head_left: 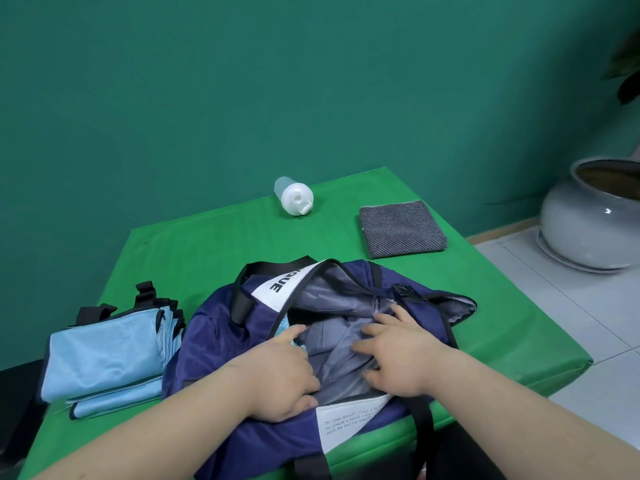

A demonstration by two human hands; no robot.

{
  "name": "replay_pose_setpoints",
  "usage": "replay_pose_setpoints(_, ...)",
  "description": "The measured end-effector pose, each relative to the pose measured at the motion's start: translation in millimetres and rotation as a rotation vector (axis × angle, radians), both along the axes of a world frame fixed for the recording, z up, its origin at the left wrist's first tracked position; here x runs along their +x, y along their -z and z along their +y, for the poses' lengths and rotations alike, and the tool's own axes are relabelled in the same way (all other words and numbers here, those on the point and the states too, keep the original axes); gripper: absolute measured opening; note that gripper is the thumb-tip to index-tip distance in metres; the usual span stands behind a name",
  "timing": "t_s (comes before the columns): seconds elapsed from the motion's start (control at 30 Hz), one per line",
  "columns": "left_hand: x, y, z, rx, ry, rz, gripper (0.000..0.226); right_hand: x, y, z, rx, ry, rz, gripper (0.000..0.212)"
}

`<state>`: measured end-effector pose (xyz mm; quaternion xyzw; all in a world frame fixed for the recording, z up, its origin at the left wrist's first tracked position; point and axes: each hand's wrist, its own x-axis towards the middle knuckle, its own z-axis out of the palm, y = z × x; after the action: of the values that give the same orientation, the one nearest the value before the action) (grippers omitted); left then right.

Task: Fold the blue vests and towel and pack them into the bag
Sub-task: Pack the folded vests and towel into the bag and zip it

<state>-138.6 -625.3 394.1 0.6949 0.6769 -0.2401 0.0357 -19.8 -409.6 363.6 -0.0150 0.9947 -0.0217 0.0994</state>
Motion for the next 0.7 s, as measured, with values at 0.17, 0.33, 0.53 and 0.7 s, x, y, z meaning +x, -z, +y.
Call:
replay_pose_setpoints(0.17,-1,-3,-9,-0.011,0.063,0.001,0.045,4,-5,0,0.001,0.021,-0.025,0.054)
replay_pose_setpoints(0.33,-1,-1,-6,0.040,0.036,0.004,0.044,4,-12,-4,0.013,-0.006,-0.015,0.060)
replay_pose_setpoints(0.53,-3,-5,-8,0.039,-0.077,-0.052,0.055,14,-15,11,0.042,0.087,-0.059,0.064)
replay_pose_setpoints(0.7,2,-10,-3,0.036,-0.062,-0.058,0.057,20,-27,17,0.039,0.096,-0.024,0.065)
